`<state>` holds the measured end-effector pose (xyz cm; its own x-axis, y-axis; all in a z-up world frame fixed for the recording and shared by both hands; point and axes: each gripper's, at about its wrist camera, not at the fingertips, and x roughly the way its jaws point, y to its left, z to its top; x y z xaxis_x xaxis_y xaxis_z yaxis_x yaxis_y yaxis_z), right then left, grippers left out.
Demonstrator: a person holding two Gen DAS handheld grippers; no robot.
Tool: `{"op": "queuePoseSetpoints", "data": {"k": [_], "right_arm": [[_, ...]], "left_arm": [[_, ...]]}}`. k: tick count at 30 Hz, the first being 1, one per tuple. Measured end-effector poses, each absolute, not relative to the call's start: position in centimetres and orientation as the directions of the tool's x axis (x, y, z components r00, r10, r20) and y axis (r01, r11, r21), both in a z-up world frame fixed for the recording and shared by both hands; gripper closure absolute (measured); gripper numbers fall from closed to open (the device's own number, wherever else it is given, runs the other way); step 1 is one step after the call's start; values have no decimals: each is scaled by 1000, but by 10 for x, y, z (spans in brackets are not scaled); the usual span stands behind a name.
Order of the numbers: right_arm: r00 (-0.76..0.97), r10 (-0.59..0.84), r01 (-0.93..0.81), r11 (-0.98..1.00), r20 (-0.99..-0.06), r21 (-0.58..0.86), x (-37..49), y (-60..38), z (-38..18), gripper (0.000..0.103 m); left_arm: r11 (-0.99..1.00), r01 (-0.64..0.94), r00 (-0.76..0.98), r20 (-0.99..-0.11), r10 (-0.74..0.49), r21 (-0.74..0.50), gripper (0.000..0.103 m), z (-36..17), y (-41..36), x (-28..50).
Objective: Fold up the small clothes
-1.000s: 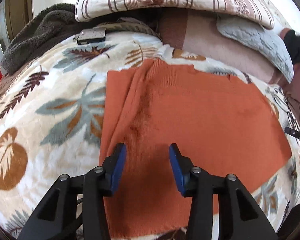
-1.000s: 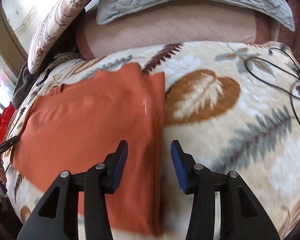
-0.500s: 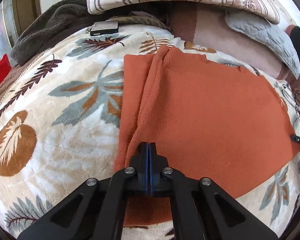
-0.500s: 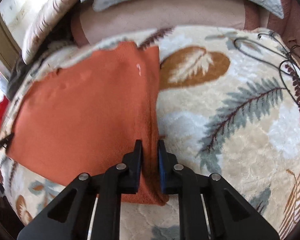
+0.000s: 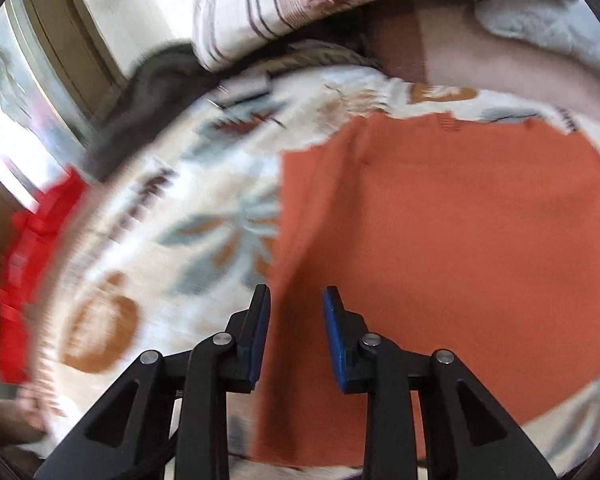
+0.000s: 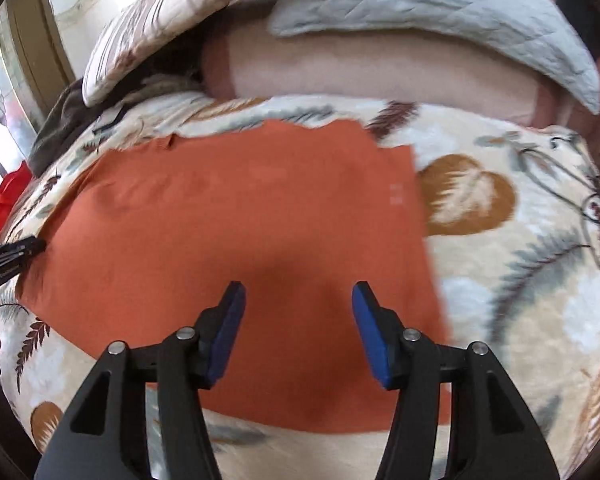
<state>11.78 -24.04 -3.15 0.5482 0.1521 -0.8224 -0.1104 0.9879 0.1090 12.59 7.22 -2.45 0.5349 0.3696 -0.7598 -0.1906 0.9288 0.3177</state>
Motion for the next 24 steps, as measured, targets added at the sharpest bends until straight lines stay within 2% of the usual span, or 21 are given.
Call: {"op": "queuePoseSetpoints", "data": {"k": [7, 9, 11, 12, 13, 15, 19, 24], "right_arm": [[519, 179, -179, 979, -836, 99, 133, -197, -23, 46], [498, 192, -190, 976, -845, 109, 138, -184, -24, 46], [444, 184, -204, 974, -877, 101, 145, -170, -36, 44], [406, 167, -208, 974, -899, 87, 149, -164, -44, 43], [369, 125, -205, 978, -921, 50, 152, -157, -51, 43], [385, 102, -199, 980, -917, 26, 156, -149, -45, 43], [438, 202, -243, 965, -876, 102, 179, -118, -9, 43], [426, 316, -328, 927, -848, 181, 216, -48, 9, 43]], "left_arm": [[941, -202, 540, -771, 337, 270, 74, -18, 83, 129], [956, -196, 543, -788, 291, 219, 74, -19, 90, 128], [975, -203, 533, -825, 188, 91, 62, -22, 109, 125], [975, -217, 528, -835, 156, 45, 49, -23, 119, 123], [970, -242, 518, -843, 143, 16, 43, -25, 131, 119], [964, -266, 512, -851, 119, -24, 41, -29, 147, 113], [940, -271, 509, -860, -43, -208, 41, -39, 168, 107], [946, -244, 518, -853, -59, -213, 45, -35, 165, 104]]}}
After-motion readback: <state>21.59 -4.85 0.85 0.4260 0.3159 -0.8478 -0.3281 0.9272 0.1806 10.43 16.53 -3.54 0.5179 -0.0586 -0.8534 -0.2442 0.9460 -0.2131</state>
